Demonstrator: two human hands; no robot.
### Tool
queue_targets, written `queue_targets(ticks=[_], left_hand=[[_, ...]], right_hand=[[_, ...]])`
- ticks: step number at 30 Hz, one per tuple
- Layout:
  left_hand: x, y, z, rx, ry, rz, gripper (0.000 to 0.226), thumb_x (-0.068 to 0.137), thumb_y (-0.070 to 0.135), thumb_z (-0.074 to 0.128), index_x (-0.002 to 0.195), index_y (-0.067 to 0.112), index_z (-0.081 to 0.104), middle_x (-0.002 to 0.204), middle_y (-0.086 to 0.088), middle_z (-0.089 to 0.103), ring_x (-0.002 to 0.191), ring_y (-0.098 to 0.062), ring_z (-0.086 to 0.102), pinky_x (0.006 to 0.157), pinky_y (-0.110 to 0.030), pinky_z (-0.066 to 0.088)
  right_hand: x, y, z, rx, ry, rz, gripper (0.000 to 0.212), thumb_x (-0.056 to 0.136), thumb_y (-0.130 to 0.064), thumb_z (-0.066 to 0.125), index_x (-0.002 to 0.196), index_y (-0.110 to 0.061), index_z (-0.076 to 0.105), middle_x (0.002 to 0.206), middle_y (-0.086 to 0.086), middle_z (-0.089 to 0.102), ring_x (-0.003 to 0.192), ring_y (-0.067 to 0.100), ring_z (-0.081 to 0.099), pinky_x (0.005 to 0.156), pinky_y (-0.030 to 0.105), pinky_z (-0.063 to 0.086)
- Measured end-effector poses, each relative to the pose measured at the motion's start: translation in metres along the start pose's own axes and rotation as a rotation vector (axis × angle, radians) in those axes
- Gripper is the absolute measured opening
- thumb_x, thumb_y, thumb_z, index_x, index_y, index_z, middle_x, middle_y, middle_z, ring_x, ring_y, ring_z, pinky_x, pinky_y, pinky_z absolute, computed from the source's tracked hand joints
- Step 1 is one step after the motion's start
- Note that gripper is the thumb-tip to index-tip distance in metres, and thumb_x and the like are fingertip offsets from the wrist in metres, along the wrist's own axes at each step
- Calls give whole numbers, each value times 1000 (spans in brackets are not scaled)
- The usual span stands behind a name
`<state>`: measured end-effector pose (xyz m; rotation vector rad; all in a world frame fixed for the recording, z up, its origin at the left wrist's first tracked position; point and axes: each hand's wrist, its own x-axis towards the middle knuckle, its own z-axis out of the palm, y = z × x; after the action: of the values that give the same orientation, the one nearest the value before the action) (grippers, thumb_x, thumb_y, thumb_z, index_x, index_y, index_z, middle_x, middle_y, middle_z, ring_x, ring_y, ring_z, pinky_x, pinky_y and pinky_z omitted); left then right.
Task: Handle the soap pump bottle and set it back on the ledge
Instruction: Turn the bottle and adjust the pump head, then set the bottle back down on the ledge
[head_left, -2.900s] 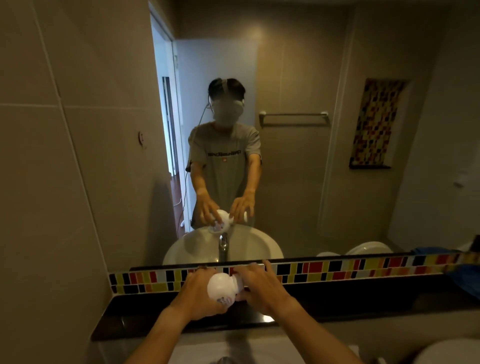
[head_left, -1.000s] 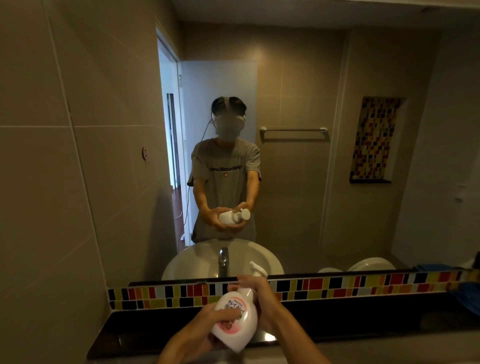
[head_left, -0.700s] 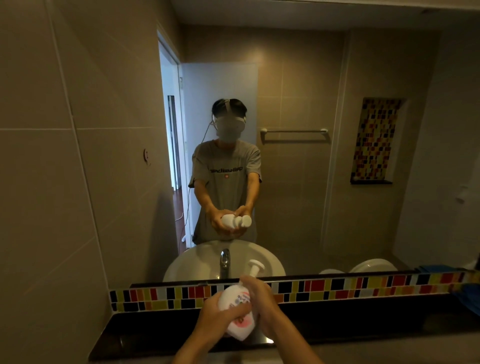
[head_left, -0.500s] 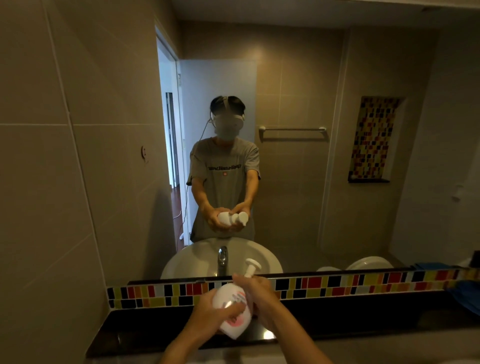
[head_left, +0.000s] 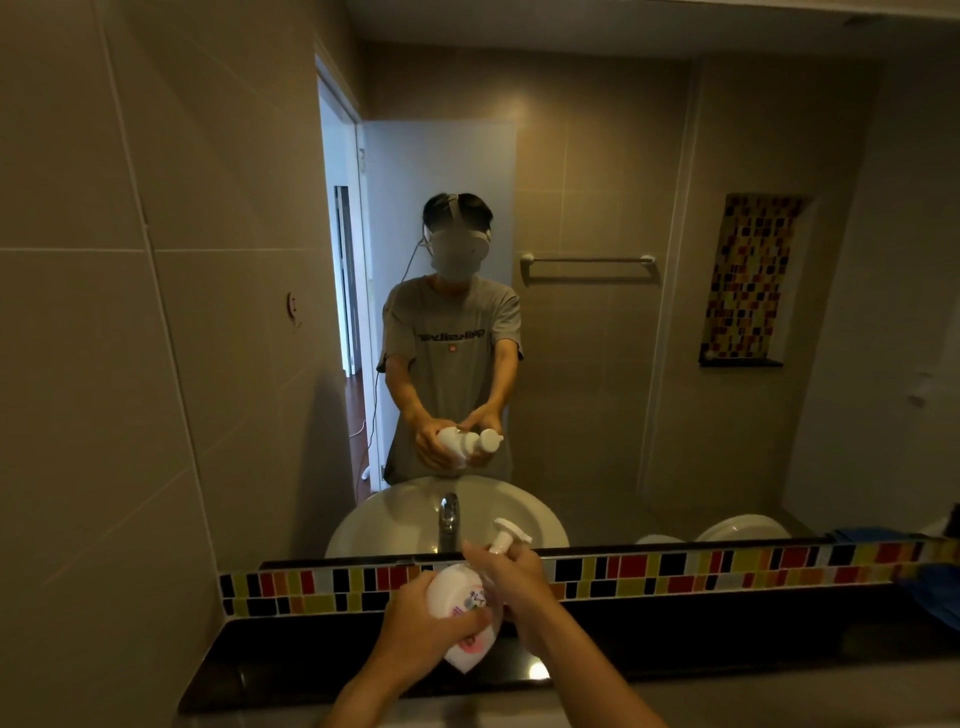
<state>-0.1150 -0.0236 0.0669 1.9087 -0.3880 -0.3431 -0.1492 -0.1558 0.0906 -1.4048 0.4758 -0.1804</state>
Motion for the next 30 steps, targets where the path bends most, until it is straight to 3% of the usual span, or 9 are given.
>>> queue_targets(ticks=[3, 5, 7, 10, 12, 15, 20, 26, 30], left_hand=[[-2, 6, -5, -338, -189, -221, 57, 63, 37, 82, 113, 15, 63, 105, -15, 71, 95, -30, 69, 70, -40, 59], [-4, 9, -9, -426, -288, -297, 59, 59, 39, 80, 110, 14, 64, 109, -20, 70, 99, -34, 68, 75, -43, 58], [-2, 5, -7, -362, -252, -255, 60, 56, 42, 80, 108, 15, 64, 105, -17, 72, 95, -31, 70, 72, -40, 59], [1, -3, -5, -154, -126, -125, 73, 47, 48, 85, 109, 16, 64, 99, -8, 74, 88, -21, 73, 72, -35, 62], [1, -8, -3, -63, -68, -57, 63, 57, 40, 89, 110, 17, 63, 99, -4, 72, 87, -17, 71, 71, -30, 62], [1, -12, 0, -12, -17, -20, 51, 67, 30, 87, 109, 20, 60, 99, 1, 68, 86, -14, 68, 65, -20, 55], [4, -14, 6, 43, 48, 20, 53, 66, 34, 86, 109, 24, 56, 100, 2, 67, 84, -11, 67, 63, -17, 53], [3, -11, 9, 15, 15, -5, 45, 73, 38, 81, 106, 25, 54, 94, 8, 60, 82, -6, 62, 61, -16, 48], [10, -17, 2, -69, -128, -10, 33, 81, 34, 74, 109, 29, 58, 109, -1, 66, 96, -13, 68, 80, -30, 59]], right_hand=[[0, -3, -4, 172, -84, 49, 31, 87, -18, 60, 115, -3, 60, 99, 20, 70, 91, 37, 70, 78, 43, 57], [0, -6, -8, 219, -150, 62, 25, 84, -11, 61, 109, -4, 60, 93, 20, 70, 85, 35, 68, 85, 49, 56], [1, -5, -8, 149, -138, 57, 18, 87, -9, 64, 104, -4, 62, 90, 19, 71, 82, 33, 70, 86, 49, 57], [1, 1, -8, 52, -105, 44, 16, 91, -13, 65, 102, -2, 63, 90, 17, 71, 82, 28, 71, 73, 39, 59], [3, 6, -8, 46, -105, 14, 19, 92, -14, 65, 103, 1, 64, 92, 16, 72, 83, 27, 72, 71, 35, 61], [4, 10, -7, 62, -80, -10, 21, 92, -14, 66, 106, 2, 65, 99, 22, 74, 88, 31, 74, 75, 39, 62], [6, 7, -3, 35, -23, -40, 20, 93, -14, 66, 105, 1, 67, 104, 24, 74, 97, 38, 74, 78, 42, 62], [12, 6, -5, -10, -13, -32, 14, 93, -15, 66, 99, -3, 67, 102, 24, 73, 100, 38, 73, 84, 43, 59], [15, 5, -8, -18, -32, -89, 16, 93, -12, 66, 102, 1, 68, 89, 15, 72, 81, 25, 70, 72, 35, 58]])
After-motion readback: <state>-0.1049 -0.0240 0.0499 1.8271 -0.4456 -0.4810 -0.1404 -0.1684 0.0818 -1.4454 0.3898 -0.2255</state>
